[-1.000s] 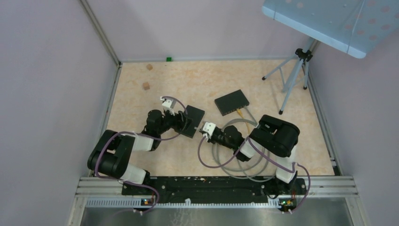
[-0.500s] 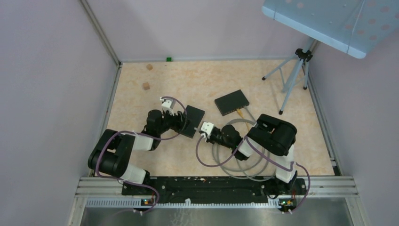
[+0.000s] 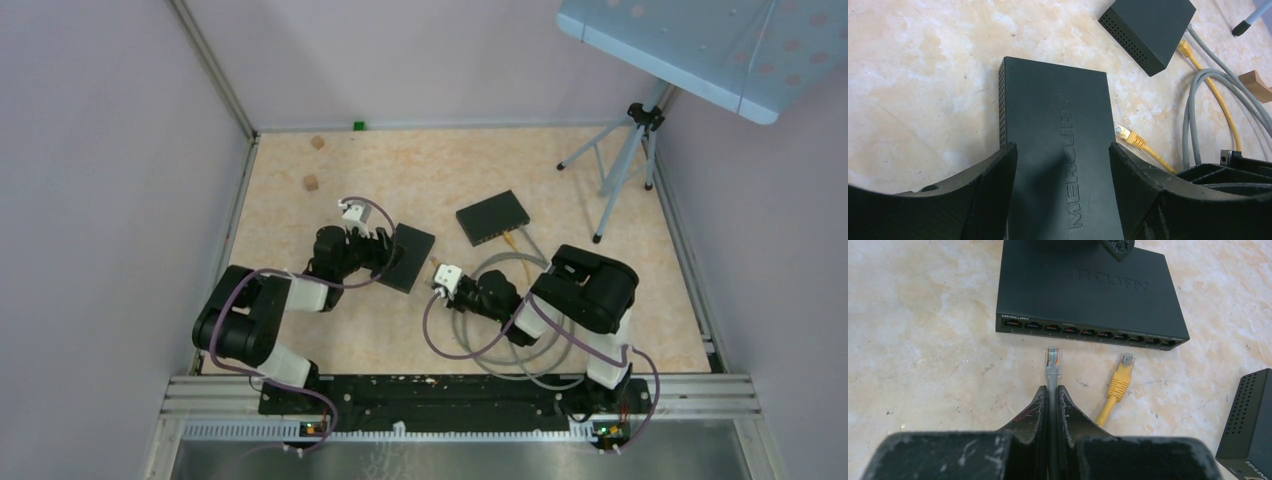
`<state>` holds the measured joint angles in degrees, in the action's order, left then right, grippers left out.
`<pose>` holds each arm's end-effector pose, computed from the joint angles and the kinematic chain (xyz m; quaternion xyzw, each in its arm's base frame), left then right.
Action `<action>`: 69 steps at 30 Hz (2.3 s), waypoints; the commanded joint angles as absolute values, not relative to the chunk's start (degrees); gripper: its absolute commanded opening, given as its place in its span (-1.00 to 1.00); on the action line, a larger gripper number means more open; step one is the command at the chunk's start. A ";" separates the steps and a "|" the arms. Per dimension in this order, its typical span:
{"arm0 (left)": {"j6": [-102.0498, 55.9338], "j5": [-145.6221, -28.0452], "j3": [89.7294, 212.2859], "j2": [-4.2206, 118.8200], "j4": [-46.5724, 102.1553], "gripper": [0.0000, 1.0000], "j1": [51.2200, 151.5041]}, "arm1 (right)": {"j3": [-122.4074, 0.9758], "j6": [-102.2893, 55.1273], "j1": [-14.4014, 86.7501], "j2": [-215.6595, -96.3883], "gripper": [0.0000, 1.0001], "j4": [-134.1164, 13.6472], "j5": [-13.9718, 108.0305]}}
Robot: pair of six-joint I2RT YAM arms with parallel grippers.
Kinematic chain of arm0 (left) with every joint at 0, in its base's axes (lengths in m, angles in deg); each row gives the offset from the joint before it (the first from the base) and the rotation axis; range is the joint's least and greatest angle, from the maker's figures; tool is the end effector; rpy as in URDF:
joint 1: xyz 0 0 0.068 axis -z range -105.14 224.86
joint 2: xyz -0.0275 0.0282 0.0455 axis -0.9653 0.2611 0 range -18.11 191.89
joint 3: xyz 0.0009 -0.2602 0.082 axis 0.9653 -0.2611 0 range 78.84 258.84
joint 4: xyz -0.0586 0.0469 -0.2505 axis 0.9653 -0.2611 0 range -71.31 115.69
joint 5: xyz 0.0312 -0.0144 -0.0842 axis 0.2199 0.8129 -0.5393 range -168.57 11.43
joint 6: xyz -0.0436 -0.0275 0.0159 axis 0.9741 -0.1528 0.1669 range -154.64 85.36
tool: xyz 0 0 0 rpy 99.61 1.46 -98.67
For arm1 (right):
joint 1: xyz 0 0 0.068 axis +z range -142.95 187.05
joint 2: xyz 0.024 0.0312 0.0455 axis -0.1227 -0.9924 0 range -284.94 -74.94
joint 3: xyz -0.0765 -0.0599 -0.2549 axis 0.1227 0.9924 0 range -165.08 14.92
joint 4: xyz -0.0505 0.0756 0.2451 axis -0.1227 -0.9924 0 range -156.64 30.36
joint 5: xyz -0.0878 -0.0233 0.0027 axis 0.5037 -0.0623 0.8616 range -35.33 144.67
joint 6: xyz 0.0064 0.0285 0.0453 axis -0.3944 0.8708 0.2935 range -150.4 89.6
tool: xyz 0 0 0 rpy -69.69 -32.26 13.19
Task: Insert the plug into the switch port
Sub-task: Insert the connector into the switch port.
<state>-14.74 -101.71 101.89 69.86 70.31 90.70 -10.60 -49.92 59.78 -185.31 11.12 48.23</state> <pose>0.2550 -0.0868 0.1439 0.0860 0.8075 -0.3284 0.4824 0.1782 0.2409 0.0957 -0.4921 0.6155 0.2179 0.5758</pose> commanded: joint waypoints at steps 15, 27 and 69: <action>-12.37 -93.59 105.47 68.03 54.67 0.50 90.42 | -14.88 -48.68 59.61 -187.08 -1.00 10.90 45.08; -14.65 -100.71 105.54 69.52 54.88 0.29 90.42 | -17.11 -47.73 59.22 -187.36 -1.00 7.04 45.30; -16.53 -103.91 105.74 68.73 51.71 0.28 90.46 | -19.91 -44.81 60.09 -178.92 -1.00 1.79 45.67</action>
<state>-16.81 -100.18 105.32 69.53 55.27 89.63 -17.51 -45.62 59.69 -183.15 -0.68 47.45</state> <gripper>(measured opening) 0.641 0.027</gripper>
